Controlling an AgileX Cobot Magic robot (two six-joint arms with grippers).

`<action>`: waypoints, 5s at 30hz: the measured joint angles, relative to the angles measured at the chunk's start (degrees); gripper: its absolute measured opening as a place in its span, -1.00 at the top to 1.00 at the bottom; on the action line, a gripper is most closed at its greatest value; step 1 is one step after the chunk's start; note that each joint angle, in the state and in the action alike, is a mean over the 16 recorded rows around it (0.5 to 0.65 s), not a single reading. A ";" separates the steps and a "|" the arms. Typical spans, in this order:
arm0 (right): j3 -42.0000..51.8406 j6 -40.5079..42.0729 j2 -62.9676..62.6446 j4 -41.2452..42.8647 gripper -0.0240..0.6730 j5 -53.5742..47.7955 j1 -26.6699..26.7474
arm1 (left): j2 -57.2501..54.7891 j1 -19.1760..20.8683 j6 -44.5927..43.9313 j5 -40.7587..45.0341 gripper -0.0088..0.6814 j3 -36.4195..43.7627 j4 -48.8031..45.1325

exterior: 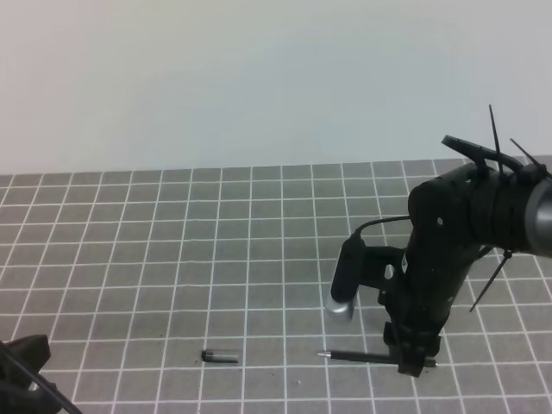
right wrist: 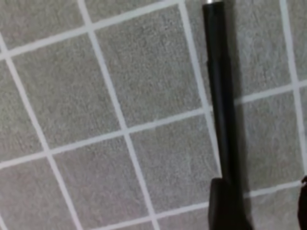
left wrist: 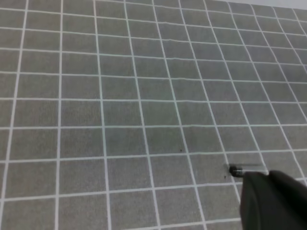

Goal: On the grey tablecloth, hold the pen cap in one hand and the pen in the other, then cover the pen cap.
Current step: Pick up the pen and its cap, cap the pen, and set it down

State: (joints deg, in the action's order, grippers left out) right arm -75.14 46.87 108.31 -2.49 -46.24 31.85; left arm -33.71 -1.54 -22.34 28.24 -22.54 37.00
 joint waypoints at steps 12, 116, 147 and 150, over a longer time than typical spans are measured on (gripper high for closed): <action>0.02 2.31 0.59 -0.07 -0.01 1.30 0.00 | 0.00 0.00 -0.96 0.51 0.98 0.00 0.55; -18.61 -17.91 5.11 3.15 0.73 -22.81 -8.05 | -72.40 -27.37 -49.86 16.54 0.22 -41.52 -28.09; -16.86 -18.02 -8.82 -12.69 0.73 -22.81 -6.18 | -52.04 -27.50 -55.81 7.37 0.74 -41.05 -40.02; -14.56 -18.12 -11.77 -14.68 0.73 -22.81 -5.16 | -48.77 -27.50 -58.51 5.89 0.74 -39.78 -39.90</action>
State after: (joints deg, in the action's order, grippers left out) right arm -89.71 28.75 96.54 -17.17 -69.05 26.70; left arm -82.48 -29.03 -80.85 34.12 -62.32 -2.90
